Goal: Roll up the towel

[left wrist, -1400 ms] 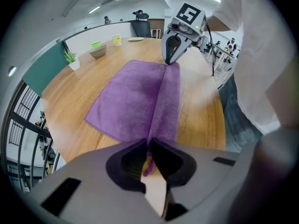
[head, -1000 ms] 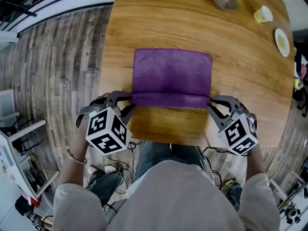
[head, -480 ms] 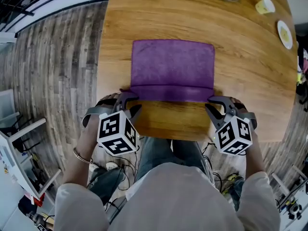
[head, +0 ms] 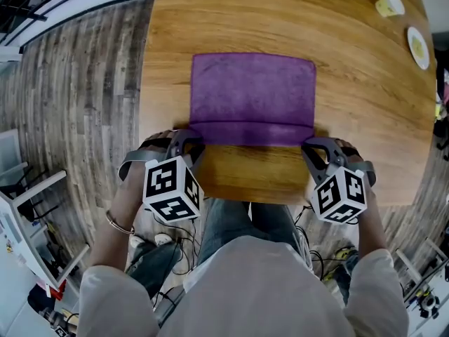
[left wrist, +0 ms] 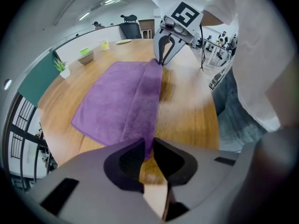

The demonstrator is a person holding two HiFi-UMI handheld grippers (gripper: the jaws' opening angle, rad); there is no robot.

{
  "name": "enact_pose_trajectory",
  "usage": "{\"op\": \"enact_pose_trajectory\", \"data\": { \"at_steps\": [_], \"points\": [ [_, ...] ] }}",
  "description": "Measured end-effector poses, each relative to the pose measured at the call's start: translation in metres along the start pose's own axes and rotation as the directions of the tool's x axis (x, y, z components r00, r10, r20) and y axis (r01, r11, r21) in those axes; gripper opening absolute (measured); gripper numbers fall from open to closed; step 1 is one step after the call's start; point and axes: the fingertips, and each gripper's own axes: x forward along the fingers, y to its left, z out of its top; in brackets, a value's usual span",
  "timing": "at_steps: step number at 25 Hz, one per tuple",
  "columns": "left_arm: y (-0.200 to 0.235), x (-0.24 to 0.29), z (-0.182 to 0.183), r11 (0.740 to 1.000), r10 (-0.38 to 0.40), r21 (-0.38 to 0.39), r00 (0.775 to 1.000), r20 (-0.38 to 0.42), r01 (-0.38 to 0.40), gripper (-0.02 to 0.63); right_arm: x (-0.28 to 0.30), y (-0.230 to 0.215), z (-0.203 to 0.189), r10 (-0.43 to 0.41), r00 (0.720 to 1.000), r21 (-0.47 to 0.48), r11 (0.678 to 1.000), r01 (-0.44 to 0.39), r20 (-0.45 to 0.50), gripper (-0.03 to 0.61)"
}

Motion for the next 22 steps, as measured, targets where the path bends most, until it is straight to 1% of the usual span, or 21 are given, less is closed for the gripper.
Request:
{"op": "enact_pose_trajectory", "data": {
  "at_steps": [2, 6, 14, 18, 20, 22],
  "points": [
    [0.001, 0.000, 0.000, 1.000, 0.018, 0.000, 1.000, 0.002, -0.018, 0.032, 0.000, 0.000, 0.001, 0.000, 1.000, 0.007, 1.000, 0.000, 0.001, 0.017],
    [0.000, -0.001, 0.000, 0.999, 0.039, 0.002, 0.999, 0.001, -0.039, 0.025, 0.001, 0.003, -0.002, -0.004, 1.000, 0.009, 1.000, 0.004, 0.003, 0.014],
    [-0.029, -0.015, 0.000, 0.999, -0.016, -0.040, 1.000, 0.018, 0.016, 0.017, -0.012, 0.035, -0.008, 0.052, 0.999, 0.032, 0.998, -0.052, 0.008, 0.012],
    [-0.041, -0.022, 0.000, 0.997, -0.067, -0.049, 0.998, 0.018, 0.067, 0.017, -0.026, 0.045, -0.003, 0.083, 0.995, 0.109, 0.990, -0.088, 0.051, 0.012],
    [-0.038, -0.025, 0.001, 0.995, -0.081, -0.060, 0.996, 0.025, 0.082, 0.017, -0.033, 0.040, -0.001, 0.084, 0.993, 0.152, 0.984, -0.095, 0.078, 0.012],
    [-0.031, -0.028, 0.004, 0.994, -0.084, -0.072, 0.996, 0.031, 0.086, 0.017, -0.038, 0.032, 0.001, 0.078, 0.993, 0.173, 0.981, -0.093, 0.092, 0.012]
  ]
}}
